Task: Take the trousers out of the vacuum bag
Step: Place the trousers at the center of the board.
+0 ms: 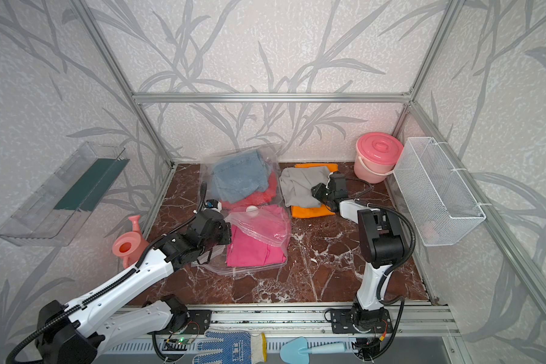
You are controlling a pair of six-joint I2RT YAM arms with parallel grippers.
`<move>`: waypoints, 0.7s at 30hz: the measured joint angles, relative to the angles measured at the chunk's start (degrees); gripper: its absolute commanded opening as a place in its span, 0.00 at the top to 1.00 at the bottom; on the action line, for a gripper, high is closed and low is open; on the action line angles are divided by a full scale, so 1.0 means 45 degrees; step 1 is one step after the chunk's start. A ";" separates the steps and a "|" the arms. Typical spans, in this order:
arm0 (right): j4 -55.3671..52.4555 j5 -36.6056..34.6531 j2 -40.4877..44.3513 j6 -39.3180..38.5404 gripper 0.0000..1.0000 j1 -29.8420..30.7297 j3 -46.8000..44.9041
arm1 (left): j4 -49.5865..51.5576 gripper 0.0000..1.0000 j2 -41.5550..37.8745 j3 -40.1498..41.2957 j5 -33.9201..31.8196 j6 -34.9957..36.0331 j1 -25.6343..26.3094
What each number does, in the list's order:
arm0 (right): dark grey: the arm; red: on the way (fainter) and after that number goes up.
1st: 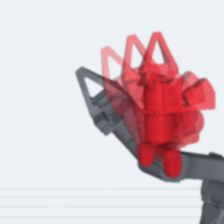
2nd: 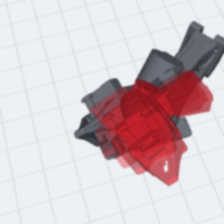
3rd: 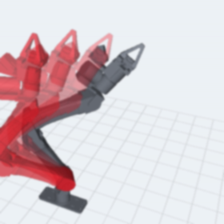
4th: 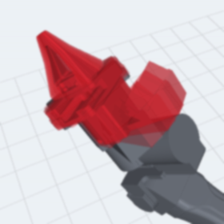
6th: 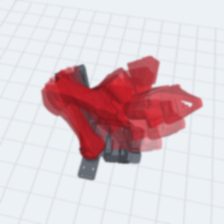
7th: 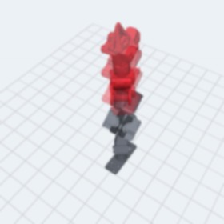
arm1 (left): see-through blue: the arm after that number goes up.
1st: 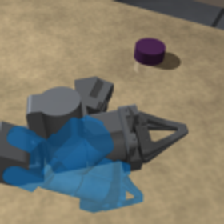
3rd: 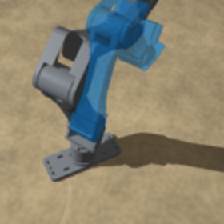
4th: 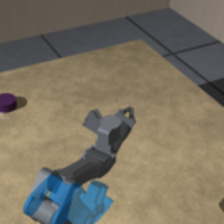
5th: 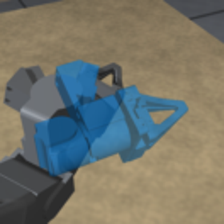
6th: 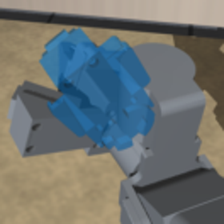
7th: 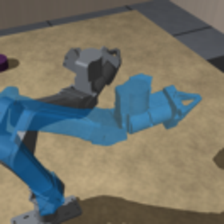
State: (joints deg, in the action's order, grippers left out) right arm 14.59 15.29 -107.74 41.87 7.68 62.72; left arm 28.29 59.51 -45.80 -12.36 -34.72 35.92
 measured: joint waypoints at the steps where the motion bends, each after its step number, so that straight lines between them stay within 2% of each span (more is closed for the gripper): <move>1: -0.0083 -0.0092 0.0107 -0.0005 0.40 -0.0024 -0.0005 | 0.0005 1.00 0.0000 0.0000 0.0000 0.0000 0.0000; 11: -0.1214 -0.1491 0.3109 -0.0019 0.37 -0.0078 -0.1020 | 0.0000 1.00 0.0000 0.0000 0.0005 -0.0005 0.0000; 17: -0.1263 -0.1642 0.3254 0.0039 0.37 -0.0112 -0.1826 | 0.0000 1.00 0.0000 0.0000 0.0044 -0.0005 0.0000; 21: -0.1229 -0.1632 0.2934 0.0214 0.46 -0.0112 -0.2331 | 0.0000 1.00 0.0000 0.0000 0.0053 -0.0005 0.0000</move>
State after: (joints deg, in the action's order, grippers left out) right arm 9.06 7.94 -94.54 42.83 7.18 52.23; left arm 28.29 59.51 -45.80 -12.12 -34.74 35.92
